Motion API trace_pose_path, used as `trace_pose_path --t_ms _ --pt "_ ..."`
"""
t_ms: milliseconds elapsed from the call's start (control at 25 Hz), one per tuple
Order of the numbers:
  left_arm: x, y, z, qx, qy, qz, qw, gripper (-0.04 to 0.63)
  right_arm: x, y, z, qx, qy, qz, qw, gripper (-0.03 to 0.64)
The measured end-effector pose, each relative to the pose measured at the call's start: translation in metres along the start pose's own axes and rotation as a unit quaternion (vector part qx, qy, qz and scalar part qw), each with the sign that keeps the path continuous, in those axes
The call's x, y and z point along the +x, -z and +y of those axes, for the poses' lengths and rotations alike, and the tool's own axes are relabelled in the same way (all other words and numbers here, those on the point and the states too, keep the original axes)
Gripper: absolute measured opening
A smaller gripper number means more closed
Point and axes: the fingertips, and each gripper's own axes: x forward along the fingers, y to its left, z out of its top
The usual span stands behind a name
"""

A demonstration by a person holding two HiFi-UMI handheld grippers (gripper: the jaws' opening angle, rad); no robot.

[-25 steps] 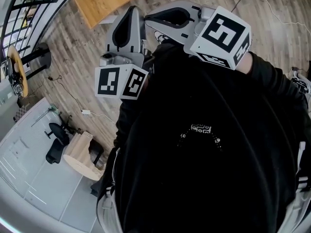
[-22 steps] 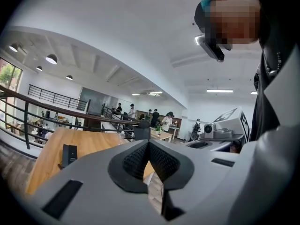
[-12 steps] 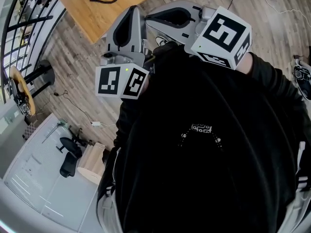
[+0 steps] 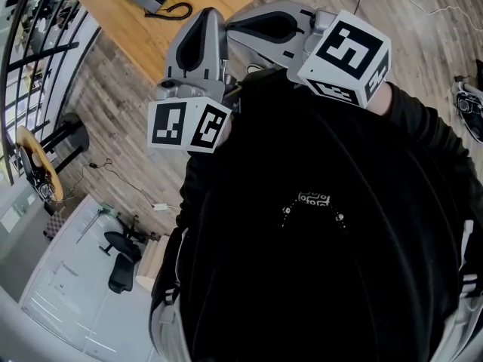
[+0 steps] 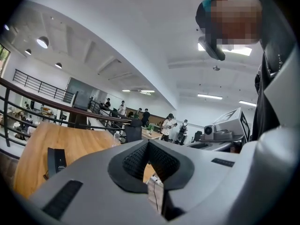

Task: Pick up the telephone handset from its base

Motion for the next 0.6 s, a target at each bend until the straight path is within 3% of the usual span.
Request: trace_pose_path --t_ms 280,600 --pt "-0.009 -0.015 0.045 -0.006 0.02 -0.003 0.9998 0.005 0.046 -0.015 0.0 0.005 0.019 0.01 1.0 0.015" --pt "-0.05 -0.021 0.102 -0.03 0.002 -0.013 0.9995 0.005 0.11 -0.019 0.026 -0.007 -0.008 0.042 0.999 0.015"
